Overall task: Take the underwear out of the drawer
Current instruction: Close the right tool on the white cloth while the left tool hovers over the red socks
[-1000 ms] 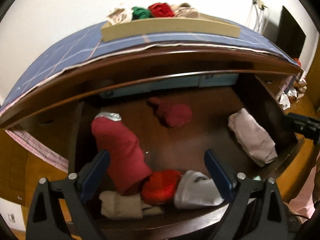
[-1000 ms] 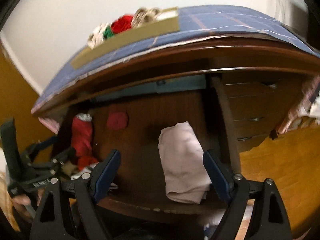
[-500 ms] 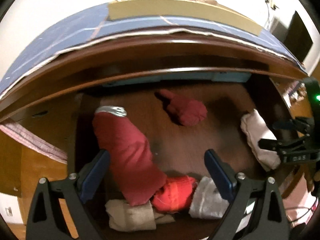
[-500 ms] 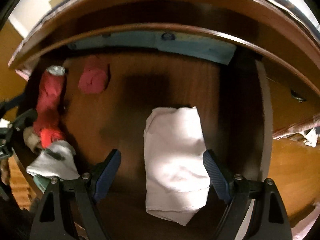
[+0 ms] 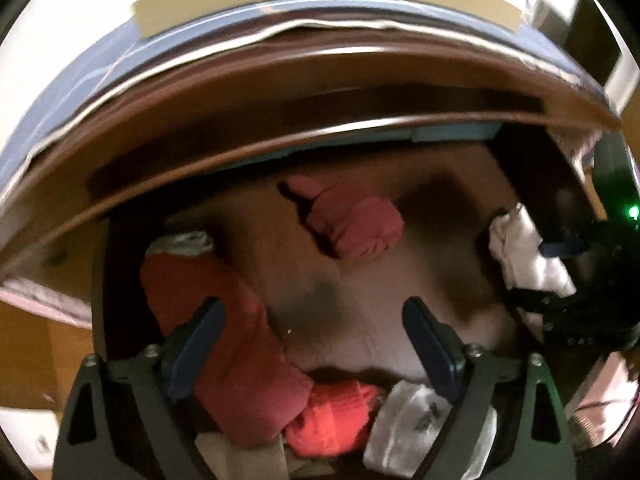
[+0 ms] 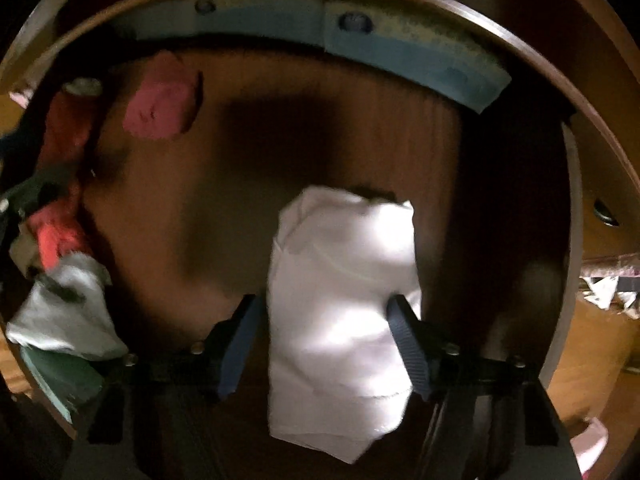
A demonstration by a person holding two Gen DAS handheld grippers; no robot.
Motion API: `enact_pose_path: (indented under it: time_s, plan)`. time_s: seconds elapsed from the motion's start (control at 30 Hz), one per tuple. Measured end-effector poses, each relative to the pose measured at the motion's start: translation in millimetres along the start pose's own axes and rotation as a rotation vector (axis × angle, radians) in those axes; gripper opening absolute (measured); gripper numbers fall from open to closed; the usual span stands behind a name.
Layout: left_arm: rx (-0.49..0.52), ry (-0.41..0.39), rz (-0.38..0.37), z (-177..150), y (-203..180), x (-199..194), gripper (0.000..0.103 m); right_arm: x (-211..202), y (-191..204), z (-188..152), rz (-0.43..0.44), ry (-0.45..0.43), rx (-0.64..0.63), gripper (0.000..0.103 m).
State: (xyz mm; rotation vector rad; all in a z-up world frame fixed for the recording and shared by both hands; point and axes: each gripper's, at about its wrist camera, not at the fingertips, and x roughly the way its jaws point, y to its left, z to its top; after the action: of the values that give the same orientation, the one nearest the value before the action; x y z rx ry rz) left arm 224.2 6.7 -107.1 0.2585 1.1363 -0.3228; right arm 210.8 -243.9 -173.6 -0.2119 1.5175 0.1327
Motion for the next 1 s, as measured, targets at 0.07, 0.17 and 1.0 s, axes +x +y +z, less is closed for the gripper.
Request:
enact_pose_path:
  time_s: [0.07, 0.17, 1.0]
  plan:
    - [0.018, 0.003, -0.016, -2.9, -2.4, -0.2, 0.091, -7.6, -2.7, 0.3, -0.005, -0.025, 0.014, 0.063]
    - [-0.035, -0.004, -0.077, -9.5, 9.1, -5.7, 0.092, -35.1, 11.0, 6.8, -0.015, -0.170, -0.057, 0.063]
    - [-0.243, -0.054, -0.161, -52.5, 87.2, -49.9, 0.089, -34.6, 109.0, 27.2, 0.483, -0.036, -0.374, 0.047]
